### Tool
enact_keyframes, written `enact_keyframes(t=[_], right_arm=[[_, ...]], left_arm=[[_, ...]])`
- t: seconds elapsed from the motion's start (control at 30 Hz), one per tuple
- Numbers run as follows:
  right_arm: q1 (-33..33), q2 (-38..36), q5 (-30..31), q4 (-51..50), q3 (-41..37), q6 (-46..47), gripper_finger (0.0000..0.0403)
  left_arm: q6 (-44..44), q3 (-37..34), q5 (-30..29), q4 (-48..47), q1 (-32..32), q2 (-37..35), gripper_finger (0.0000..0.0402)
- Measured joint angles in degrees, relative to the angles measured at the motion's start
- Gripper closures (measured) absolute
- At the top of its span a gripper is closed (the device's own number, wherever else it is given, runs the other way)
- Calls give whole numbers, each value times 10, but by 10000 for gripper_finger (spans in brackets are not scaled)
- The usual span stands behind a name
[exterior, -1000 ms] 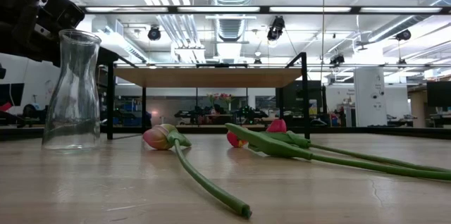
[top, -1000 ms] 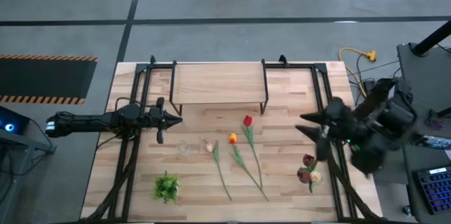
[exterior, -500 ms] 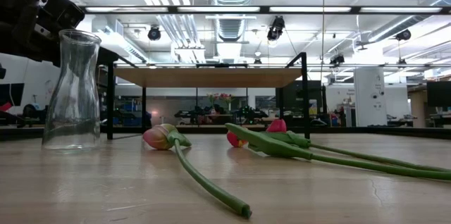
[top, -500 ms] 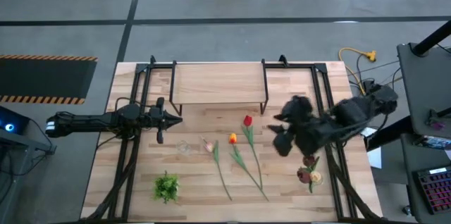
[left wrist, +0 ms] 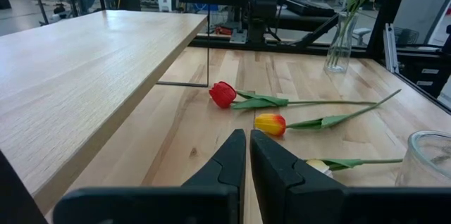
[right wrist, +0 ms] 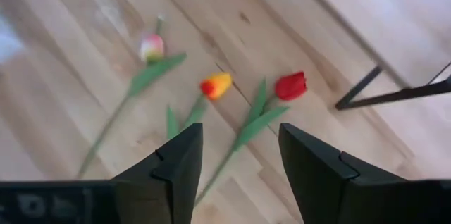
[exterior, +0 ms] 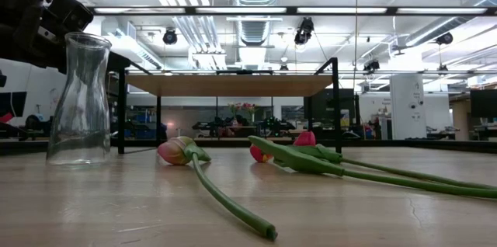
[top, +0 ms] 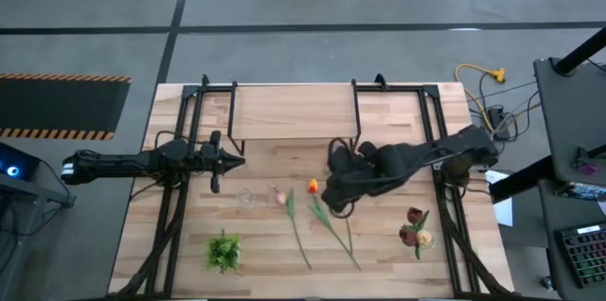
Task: Pick and place flowers into a vace then onto a shelf
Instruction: Put the red flower into the left transparent flower vase
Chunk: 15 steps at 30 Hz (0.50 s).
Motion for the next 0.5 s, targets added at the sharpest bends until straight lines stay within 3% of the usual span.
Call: enact_keyframes(t=[0.5], right_arm=[[-20,146,-111,-19,-5,-18,225]], left_arm=[[0,0,0,0,0,0,396]])
